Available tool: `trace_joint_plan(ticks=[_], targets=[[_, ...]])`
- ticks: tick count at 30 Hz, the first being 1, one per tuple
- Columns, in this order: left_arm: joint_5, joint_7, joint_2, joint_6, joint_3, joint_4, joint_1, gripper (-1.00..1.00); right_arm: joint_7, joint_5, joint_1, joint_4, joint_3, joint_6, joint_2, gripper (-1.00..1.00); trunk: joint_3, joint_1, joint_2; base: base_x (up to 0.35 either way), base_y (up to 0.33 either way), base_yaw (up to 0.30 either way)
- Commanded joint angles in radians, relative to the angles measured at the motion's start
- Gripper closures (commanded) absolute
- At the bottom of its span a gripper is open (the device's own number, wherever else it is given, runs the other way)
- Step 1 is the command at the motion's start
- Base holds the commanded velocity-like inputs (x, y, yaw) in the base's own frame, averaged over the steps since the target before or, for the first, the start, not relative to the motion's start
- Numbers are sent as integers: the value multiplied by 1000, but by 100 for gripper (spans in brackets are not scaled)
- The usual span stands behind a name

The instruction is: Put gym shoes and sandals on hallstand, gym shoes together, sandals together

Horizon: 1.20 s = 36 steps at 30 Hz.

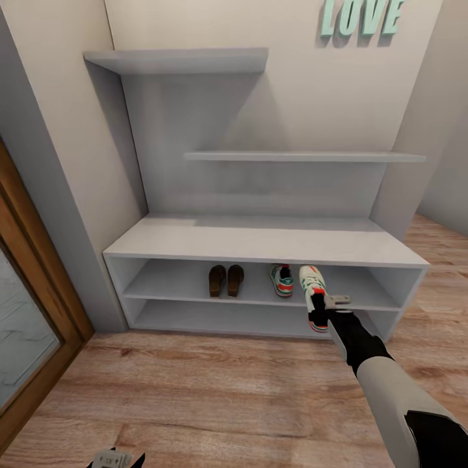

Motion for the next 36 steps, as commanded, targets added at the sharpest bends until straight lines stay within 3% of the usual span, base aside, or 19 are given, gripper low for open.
trace_joint_plan(ticks=[1, 36], targets=[[4, -10, 0, 1, 6, 1, -1, -100, 2, 10, 0, -1, -3, 5, 1, 100, -1, 0, 0, 63, 0, 0], [4, -10, 0, 1, 8, 1, -1, -100, 11, 9, 0, -5, -2, 0, 1, 100, -1, 0, 0, 22, 0, 0]])
